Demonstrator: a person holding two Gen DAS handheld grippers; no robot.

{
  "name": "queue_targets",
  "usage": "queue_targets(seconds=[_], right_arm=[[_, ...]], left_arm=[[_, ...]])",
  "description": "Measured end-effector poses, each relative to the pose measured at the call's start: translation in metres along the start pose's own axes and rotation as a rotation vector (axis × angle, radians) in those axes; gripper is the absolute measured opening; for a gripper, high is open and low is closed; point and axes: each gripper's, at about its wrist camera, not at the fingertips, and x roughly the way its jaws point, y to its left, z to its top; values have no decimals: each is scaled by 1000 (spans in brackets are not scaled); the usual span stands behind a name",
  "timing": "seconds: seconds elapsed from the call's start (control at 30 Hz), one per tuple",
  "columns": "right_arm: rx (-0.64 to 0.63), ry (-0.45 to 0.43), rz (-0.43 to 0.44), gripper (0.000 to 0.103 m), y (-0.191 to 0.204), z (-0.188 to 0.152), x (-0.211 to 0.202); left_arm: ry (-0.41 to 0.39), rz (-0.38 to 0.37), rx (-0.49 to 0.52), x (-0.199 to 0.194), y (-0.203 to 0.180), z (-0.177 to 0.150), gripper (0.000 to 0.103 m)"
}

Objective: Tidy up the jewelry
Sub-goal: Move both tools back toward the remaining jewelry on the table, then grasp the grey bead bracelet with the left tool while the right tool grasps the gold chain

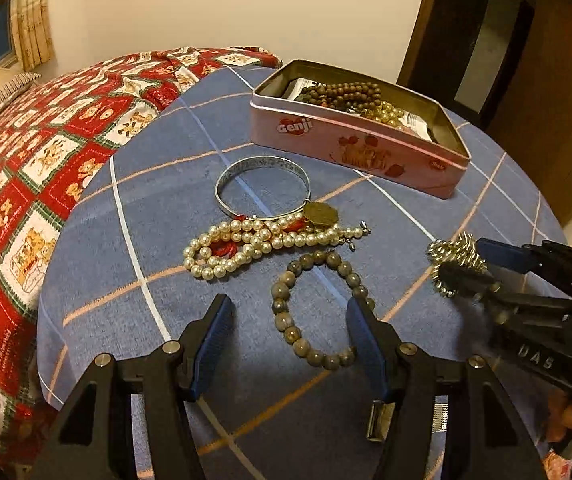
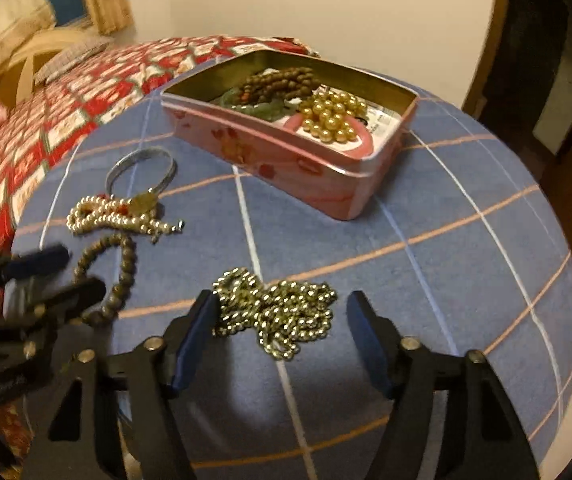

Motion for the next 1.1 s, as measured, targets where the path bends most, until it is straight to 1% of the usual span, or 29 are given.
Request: queue_targets(seconds=[0.03,0.07,0.1,0.13,0.17,0.2,0.3,0.33,0.47,0.53,0.6,0.93,1.1], right_arm=[[-11,3,-1,41,1,-1,-2],[-14,7,9,23,1,0,-2],[-15,10,16,17,2,-1,-2],[-12,9,16,17,2,-2,-3],[-7,6,18,17,2,-2,-3],[5,4,24,16,1,-2,-3],[77,-10,94,13,-6,-2,-7],[98,-27,115,13,-9,-3,-11],[106,-67,123,11,-11,-2,-24],[114,-85,134,8,-13,1,-31],[113,-107,132,8,-13,4,-38],[131,-194,145,8,-18,24,-64],[127,-266,142,8,-19,42,-86]], left_arm=[[-1,17,21,0,-3,0,46],[-2,27,35,0,-4,-1,38],[-5,32,44,-1,-4,-2,28],[-9,32,43,-2,-4,-2,21],[-10,24,37,-2,-1,-2,10],[-11,6,25,-3,2,-2,9],[-13,-54,-25,-4,10,-2,8],[-17,-60,-37,-5,11,-2,8],[-80,-80,-31,-21,9,3,8],[-119,-84,-21,-32,7,8,8],[-147,-87,-17,-41,7,12,8],[-247,-126,-36,-74,15,32,8],[-287,-142,-25,-84,13,44,8]])
